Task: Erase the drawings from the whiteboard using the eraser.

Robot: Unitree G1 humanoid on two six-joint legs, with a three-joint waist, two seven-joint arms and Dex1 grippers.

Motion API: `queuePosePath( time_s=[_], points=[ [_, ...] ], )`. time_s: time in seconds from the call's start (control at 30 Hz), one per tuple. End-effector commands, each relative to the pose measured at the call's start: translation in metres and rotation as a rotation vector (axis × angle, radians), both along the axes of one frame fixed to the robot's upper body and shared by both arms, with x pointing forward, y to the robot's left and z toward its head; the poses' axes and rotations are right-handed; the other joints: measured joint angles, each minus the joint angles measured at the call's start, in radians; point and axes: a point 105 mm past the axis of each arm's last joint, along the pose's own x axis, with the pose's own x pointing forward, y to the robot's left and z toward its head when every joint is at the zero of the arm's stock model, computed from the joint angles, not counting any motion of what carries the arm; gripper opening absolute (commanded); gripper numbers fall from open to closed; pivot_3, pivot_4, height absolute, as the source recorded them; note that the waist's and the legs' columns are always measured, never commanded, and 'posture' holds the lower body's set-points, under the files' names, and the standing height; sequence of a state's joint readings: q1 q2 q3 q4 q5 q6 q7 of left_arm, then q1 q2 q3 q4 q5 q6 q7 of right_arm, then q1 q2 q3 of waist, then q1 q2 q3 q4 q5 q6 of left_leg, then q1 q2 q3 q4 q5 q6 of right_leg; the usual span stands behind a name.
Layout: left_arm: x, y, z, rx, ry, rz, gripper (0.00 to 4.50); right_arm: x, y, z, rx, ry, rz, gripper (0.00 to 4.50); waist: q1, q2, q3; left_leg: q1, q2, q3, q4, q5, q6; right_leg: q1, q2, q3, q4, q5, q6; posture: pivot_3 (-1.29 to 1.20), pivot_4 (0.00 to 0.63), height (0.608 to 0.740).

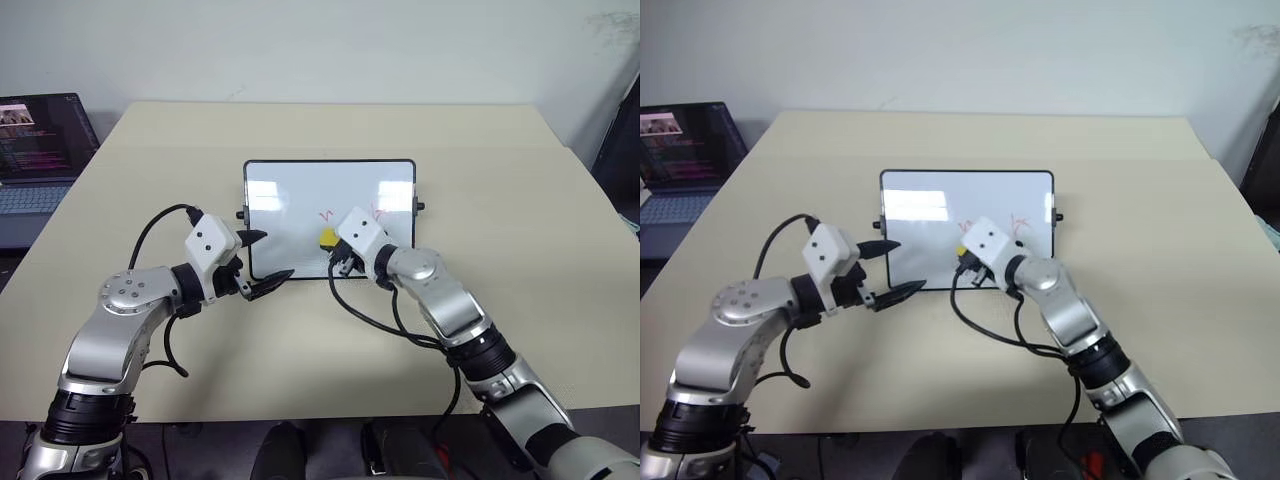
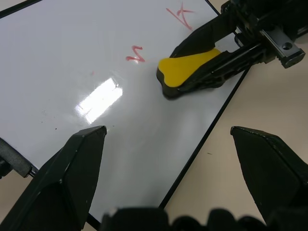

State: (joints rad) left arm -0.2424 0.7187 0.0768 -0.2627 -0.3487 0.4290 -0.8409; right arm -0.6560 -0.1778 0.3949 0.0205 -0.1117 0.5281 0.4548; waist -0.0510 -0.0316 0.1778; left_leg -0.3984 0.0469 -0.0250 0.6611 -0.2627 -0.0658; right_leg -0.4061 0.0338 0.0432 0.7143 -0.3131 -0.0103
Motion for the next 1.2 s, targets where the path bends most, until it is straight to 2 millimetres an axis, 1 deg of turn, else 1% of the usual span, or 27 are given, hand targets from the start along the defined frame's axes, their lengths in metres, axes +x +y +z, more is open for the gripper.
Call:
queuePosePath(
  time_s=[0.03,0.1,0.17,0.27,0.37,0.4,0.43,0.5,0.6,0.67,0.73,0.8,0.87,0.9,0.97,1.03,1.07,1.13,1.2],
  points=[
    [-0.001,-0.001,0.009,0.010,-0.036,-0.016,4.50,0.021,-0.015,0.042,0.048,-0.191,-0.125,1.11,0.000,0.000,0.000,0.000,0.000,0.000,0.000,0.000,0.000,0.000,0.000,0.000,0.000,0.000,0.000,0.00,0.150,0.740],
    [-0.002,0.000,0.008,0.015,-0.032,-0.019,4.50,0.025,-0.016,0.046,0.058,-0.207,-0.140,1.11,0.000,0.000,0.000,0.000,0.000,0.000,0.000,0.000,0.000,0.000,0.000,0.000,0.000,0.000,0.000,0.00,0.150,0.740],
    [-0.002,0.001,0.009,0.019,-0.032,-0.018,4.50,0.024,-0.015,0.042,0.049,-0.190,-0.124,1.11,0.001,0.000,0.000,0.000,0.000,0.000,0.000,0.000,0.000,0.000,0.000,0.000,-0.001,0.000,0.000,0.00,0.150,0.740],
    [-0.001,0.003,0.010,0.023,-0.034,-0.014,4.50,0.017,-0.009,0.031,0.035,-0.136,-0.072,1.11,0.001,0.000,0.000,-0.001,0.000,0.000,-0.001,0.000,0.000,0.000,0.000,0.000,-0.002,0.000,0.000,0.00,0.150,0.740],
    [0.000,0.002,0.011,0.024,-0.037,-0.018,4.50,-0.002,0.005,0.006,-0.027,-0.029,0.051,1.11,0.000,0.000,0.000,-0.001,0.000,0.000,-0.001,0.000,0.000,0.000,0.000,0.000,-0.002,0.000,0.000,0.00,0.150,0.740],
    [0.000,0.002,0.011,0.024,-0.038,-0.020,4.50,-0.005,0.007,0.003,-0.036,-0.021,0.066,1.11,0.000,0.000,0.000,0.000,0.000,0.000,-0.001,0.000,0.000,0.000,0.000,0.000,-0.001,0.000,0.000,0.00,0.150,0.740],
    [0.000,0.002,0.011,0.025,-0.037,-0.021,4.50,-0.004,0.006,0.005,-0.033,-0.030,0.058,1.11,0.000,0.000,0.000,0.000,0.000,0.000,-0.001,0.000,0.000,0.000,0.000,0.000,-0.001,0.000,0.000,0.00,0.150,0.740],
    [0.000,0.002,0.011,0.026,-0.036,-0.022,4.50,0.005,0.001,0.016,-0.013,-0.099,-0.010,1.11,-0.001,0.000,0.000,0.000,0.000,0.000,0.000,0.000,0.000,0.000,0.000,0.000,0.000,0.000,0.000,0.00,0.150,0.740],
    [-0.001,0.002,0.010,0.028,-0.031,-0.025,4.50,0.022,-0.010,0.042,0.027,-0.235,-0.124,1.11,0.000,0.000,0.000,0.000,0.000,0.000,0.000,0.000,0.000,0.000,0.000,0.000,0.001,0.000,0.000,0.00,0.150,0.740],
    [-0.001,0.001,0.010,0.028,-0.030,-0.026,4.50,0.025,-0.011,0.048,0.037,-0.268,-0.140,1.11,0.000,0.000,0.000,0.000,0.000,0.000,0.000,0.000,0.000,0.000,0.000,0.000,0.001,0.000,0.000,0.00,0.150,0.740],
    [-0.001,0.001,0.010,0.026,-0.030,-0.024,4.50,0.024,-0.008,0.041,0.011,-0.242,-0.113,1.11,0.000,0.000,0.000,0.000,0.000,0.000,0.000,0.000,0.000,0.000,0.000,0.000,0.000,0.000,0.000,0.00,0.150,0.740],
    [-0.002,0.001,0.010,0.025,-0.030,-0.024,4.50,0.016,0.000,0.024,-0.031,-0.162,-0.041,1.11,0.001,0.000,0.000,-0.001,0.000,0.000,-0.001,0.000,0.000,0.000,0.000,0.000,-0.001,0.000,0.000,0.00,0.150,0.740],
    [-0.002,0.001,0.010,0.024,-0.030,-0.022,4.50,0.004,0.008,0.007,-0.066,-0.082,0.041,1.10,-0.001,0.000,0.000,-0.001,0.000,0.000,-0.001,0.000,0.000,0.000,0.000,0.000,-0.002,0.000,0.000,0.00,0.150,0.740],
    [-0.002,0.001,0.010,0.023,-0.030,-0.020,4.50,0.000,0.010,0.003,-0.075,-0.057,0.068,1.10,-0.002,0.000,0.000,-0.001,0.000,0.000,-0.001,0.000,0.000,0.000,0.000,0.000,-0.002,0.000,0.000,0.00,0.150,0.740],
    [-0.003,0.002,0.010,0.023,-0.029,-0.019,4.50,-0.005,0.013,0.000,-0.088,-0.053,0.091,1.10,-0.002,0.000,0.000,0.000,0.000,0.000,-0.001,0.000,0.000,0.000,0.000,0.000,-0.001,0.000,0.000,0.00,0.150,0.740],
    [-0.003,0.002,0.010,0.024,-0.030,-0.019,4.50,0.000,0.012,0.008,-0.072,-0.101,0.056,1.10,-0.002,0.000,0.000,0.000,0.000,0.000,0.000,0.000,0.000,0.000,0.000,0.000,0.000,0.000,0.000,0.00,0.150,0.740],
    [-0.002,0.002,0.010,0.025,-0.030,-0.019,4.50,0.008,0.009,0.019,-0.049,-0.152,0.006,1.10,-0.002,0.000,0.000,0.000,0.000,0.000,0.000,0.000,0.000,0.000,0.000,0.000,0.000,0.000,0.000,0.00,0.150,0.740],
    [-0.002,0.002,0.011,0.026,-0.031,-0.018,4.50,0.017,0.003,0.034,-0.019,-0.222,-0.061,1.10,-0.002,0.000,0.000,0.000,0.000,0.000,0.000,0.000,0.000,0.000,0.000,0.000,0.001,0.000,0.000,0.00,0.150,0.740],
    [-0.002,0.004,0.010,0.030,-0.029,-0.016,4.50,0.021,0.002,0.039,-0.005,-0.245,-0.075,1.10,-0.002,0.000,0.000,0.000,0.000,0.000,0.000,0.000,0.000,0.000,0.000,0.000,0.001,0.000,0.000,0.00,0.150,0.740]
  ],
)
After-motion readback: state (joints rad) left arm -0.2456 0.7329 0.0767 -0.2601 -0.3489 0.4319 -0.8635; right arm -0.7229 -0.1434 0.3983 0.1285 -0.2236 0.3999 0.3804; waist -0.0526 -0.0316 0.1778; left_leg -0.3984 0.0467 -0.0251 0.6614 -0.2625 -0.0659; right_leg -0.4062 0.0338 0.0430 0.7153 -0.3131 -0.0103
